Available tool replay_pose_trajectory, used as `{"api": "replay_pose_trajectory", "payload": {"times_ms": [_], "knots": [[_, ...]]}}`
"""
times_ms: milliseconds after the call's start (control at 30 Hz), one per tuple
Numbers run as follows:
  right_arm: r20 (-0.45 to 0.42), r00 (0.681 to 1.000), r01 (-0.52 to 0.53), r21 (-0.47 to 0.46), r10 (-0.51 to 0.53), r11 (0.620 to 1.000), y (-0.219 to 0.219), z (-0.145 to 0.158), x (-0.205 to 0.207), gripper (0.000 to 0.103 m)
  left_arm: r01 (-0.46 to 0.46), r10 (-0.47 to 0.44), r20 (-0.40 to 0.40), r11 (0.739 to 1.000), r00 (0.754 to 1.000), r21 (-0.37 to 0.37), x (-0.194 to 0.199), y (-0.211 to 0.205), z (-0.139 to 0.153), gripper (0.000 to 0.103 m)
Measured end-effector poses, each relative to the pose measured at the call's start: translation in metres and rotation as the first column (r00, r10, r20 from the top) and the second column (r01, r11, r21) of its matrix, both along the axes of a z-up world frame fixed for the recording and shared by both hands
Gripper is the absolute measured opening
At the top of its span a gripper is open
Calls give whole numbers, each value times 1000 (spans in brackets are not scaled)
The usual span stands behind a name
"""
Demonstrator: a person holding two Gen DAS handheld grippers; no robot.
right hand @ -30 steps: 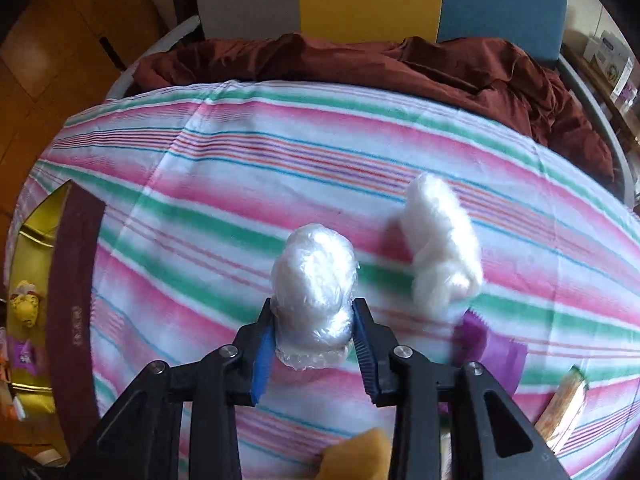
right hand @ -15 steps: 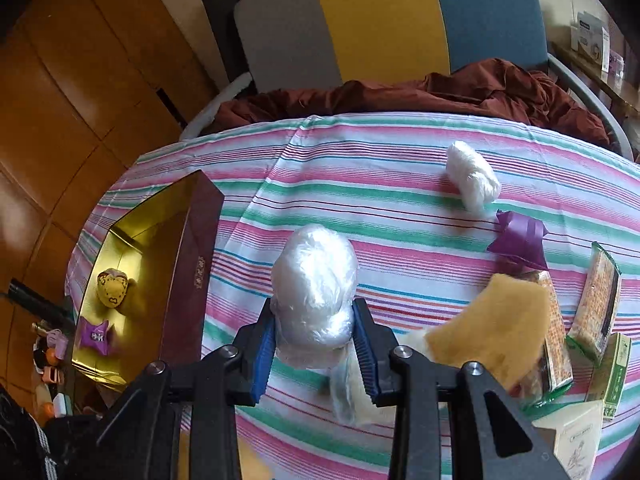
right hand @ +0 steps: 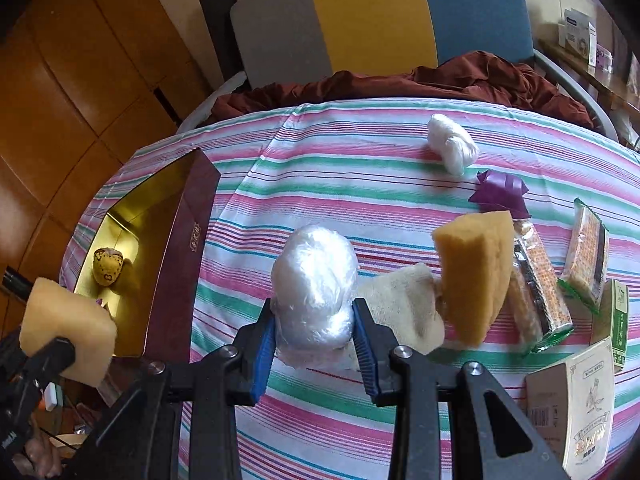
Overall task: Organize objects
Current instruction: 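Lower the yellow sponge into the gold tray and open the left gripper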
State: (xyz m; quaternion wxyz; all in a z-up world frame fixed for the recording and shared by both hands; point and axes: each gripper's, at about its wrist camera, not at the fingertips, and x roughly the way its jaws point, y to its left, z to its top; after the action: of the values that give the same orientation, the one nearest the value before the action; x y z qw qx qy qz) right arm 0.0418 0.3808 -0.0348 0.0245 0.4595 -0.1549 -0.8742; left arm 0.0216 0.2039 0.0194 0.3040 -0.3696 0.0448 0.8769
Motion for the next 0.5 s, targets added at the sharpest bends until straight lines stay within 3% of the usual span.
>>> {"api": "replay_pose_trajectory", "payload": {"times_ms": [267, 500], "knots": [[-6, 1000, 9, -3, -9, 1000, 2, 1, 2, 36, -171, 171, 17, 985, 985, 17, -23, -69, -2, 33], [-5, 1000, 13, -8, -13, 1000, 4, 0, 1, 36, -428, 424, 72, 902, 903, 54, -52, -180, -2, 33]]}}
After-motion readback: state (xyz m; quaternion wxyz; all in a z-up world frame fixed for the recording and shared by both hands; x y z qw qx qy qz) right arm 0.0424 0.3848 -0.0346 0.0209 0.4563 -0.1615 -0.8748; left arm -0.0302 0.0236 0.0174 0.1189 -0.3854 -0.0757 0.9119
